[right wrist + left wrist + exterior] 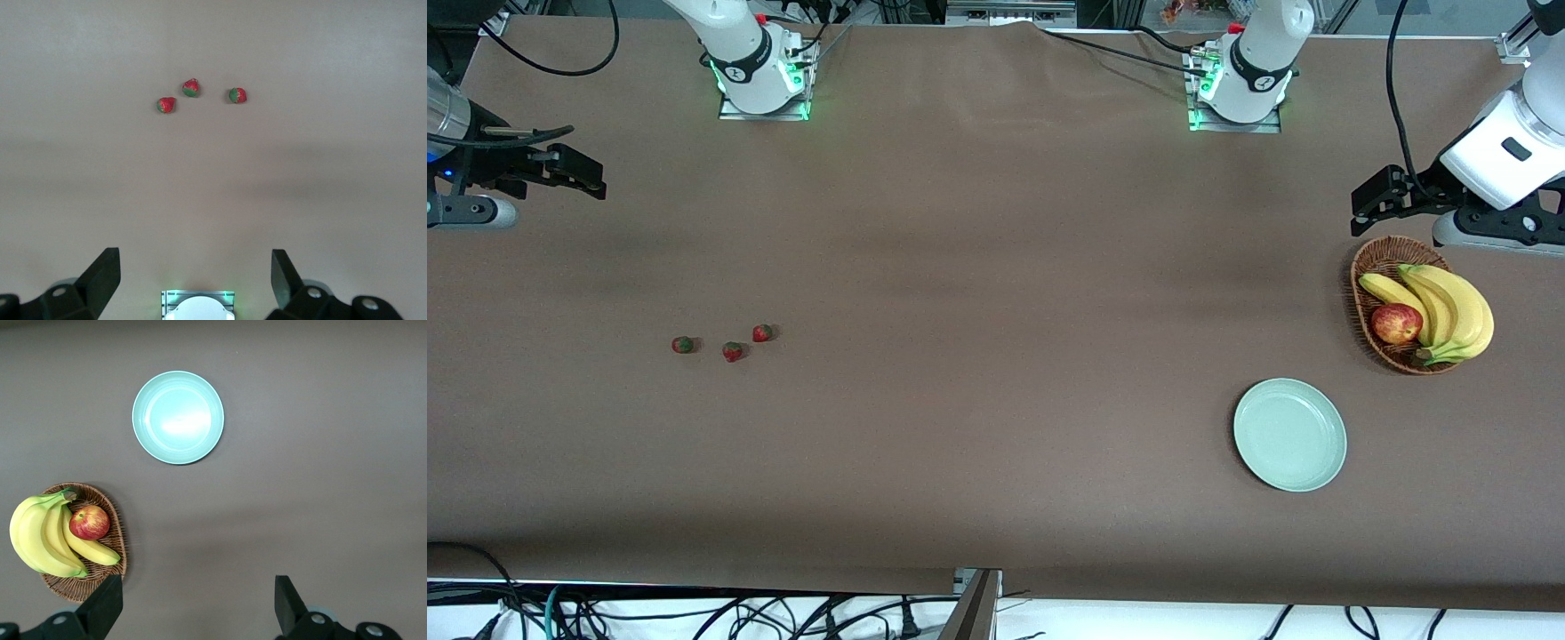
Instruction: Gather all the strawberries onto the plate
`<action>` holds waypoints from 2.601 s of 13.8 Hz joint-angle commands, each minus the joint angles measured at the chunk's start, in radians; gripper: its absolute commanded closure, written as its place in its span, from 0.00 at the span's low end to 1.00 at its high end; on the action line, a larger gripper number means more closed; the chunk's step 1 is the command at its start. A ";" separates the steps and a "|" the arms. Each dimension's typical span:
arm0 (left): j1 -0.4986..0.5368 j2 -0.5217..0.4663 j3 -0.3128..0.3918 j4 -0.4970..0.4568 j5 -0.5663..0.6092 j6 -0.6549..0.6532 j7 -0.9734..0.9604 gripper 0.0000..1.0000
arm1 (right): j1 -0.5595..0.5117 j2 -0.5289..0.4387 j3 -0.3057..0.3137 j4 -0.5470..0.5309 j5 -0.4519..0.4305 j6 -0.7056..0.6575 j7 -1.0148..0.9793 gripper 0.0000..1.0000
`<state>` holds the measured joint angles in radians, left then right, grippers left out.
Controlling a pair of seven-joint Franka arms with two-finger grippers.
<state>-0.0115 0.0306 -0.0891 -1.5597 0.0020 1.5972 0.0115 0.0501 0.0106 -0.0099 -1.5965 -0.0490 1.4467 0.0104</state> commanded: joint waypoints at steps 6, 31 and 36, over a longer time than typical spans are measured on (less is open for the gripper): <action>0.008 0.017 0.009 0.035 0.036 -0.022 0.024 0.00 | -0.013 0.009 0.005 0.023 0.023 -0.009 0.008 0.00; 0.010 0.015 0.011 0.035 0.044 -0.039 0.028 0.00 | -0.009 0.224 0.010 0.020 0.035 0.086 0.008 0.00; 0.027 0.015 0.009 0.035 0.044 -0.039 0.030 0.00 | -0.006 0.376 0.011 -0.005 0.083 0.219 0.028 0.00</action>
<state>0.0101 0.0325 -0.0749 -1.5581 0.0289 1.5838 0.0225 0.0446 0.3382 -0.0032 -1.6009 0.0042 1.6232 0.0178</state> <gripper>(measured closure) 0.000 0.000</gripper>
